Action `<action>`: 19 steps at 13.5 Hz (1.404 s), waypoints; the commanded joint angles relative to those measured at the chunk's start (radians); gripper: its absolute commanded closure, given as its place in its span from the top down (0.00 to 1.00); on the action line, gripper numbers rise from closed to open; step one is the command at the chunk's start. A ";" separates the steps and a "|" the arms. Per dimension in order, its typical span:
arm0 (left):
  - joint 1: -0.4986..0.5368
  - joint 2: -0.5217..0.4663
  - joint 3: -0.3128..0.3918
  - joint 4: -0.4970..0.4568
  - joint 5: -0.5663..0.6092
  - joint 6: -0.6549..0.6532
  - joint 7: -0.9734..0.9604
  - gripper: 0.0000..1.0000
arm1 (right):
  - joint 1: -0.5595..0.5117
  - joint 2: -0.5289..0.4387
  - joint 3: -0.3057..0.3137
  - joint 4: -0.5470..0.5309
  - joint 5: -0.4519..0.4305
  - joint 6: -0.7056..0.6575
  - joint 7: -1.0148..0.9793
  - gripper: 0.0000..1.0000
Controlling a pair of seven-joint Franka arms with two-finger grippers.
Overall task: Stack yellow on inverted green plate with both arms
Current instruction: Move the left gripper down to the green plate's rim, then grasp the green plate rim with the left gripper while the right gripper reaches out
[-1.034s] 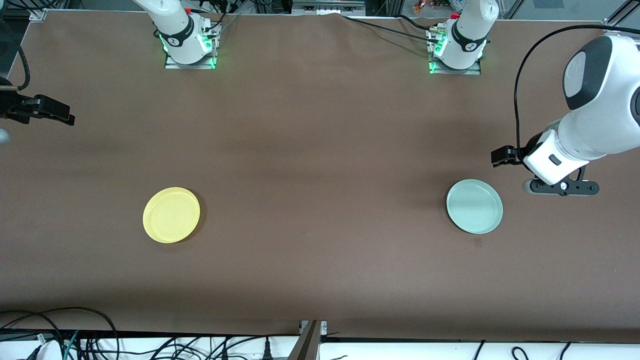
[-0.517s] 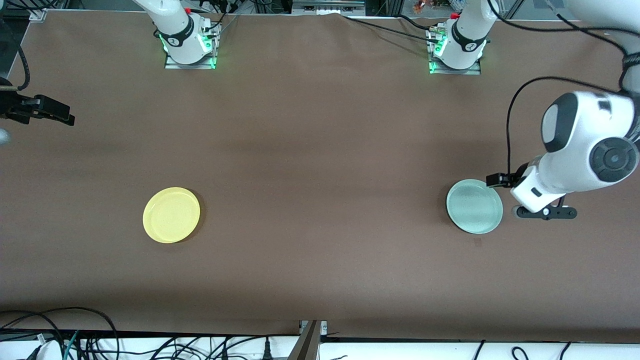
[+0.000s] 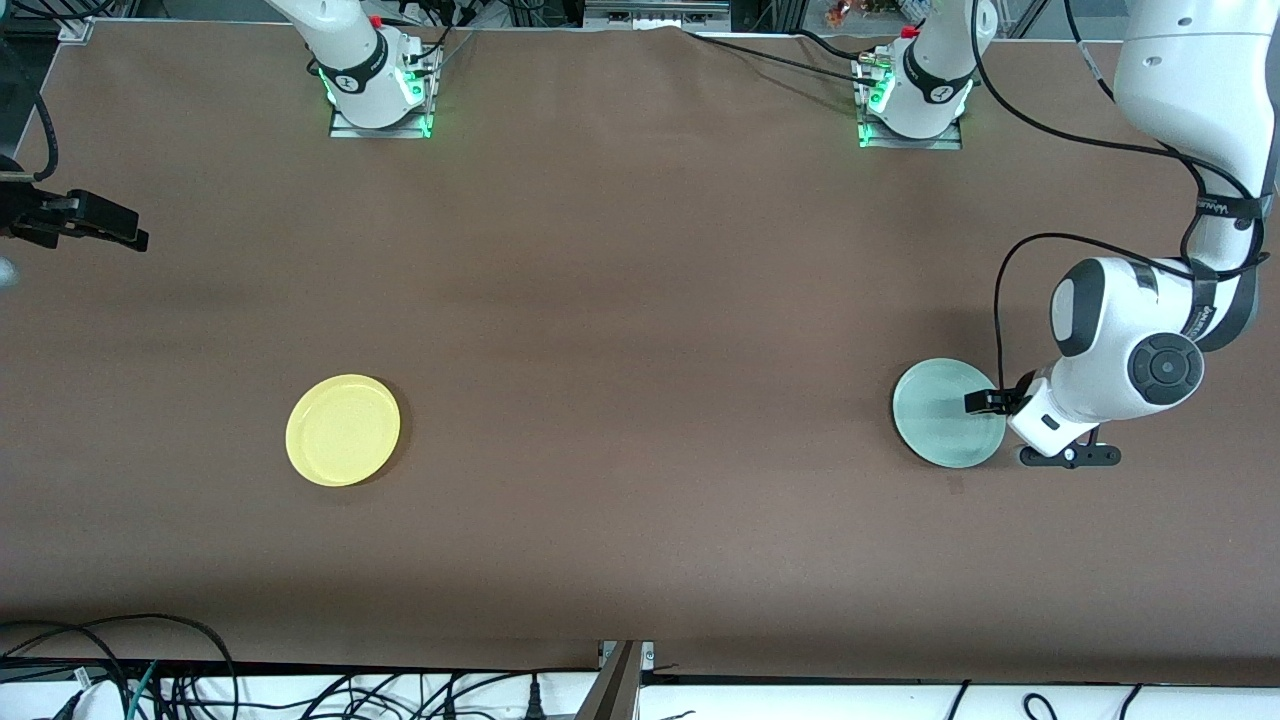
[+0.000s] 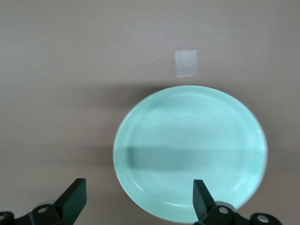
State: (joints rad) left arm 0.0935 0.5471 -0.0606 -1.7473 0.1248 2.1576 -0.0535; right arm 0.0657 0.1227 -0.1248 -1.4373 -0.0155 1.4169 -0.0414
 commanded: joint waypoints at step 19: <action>0.103 0.119 -0.010 0.006 0.027 0.192 0.270 0.80 | -0.007 0.011 -0.001 0.020 0.019 -0.004 -0.002 1.00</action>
State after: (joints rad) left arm 0.1897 0.6675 -0.0673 -1.7461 0.1263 2.3575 0.1940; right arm 0.0656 0.1231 -0.1249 -1.4373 -0.0154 1.4169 -0.0414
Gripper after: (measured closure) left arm 0.194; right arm 0.000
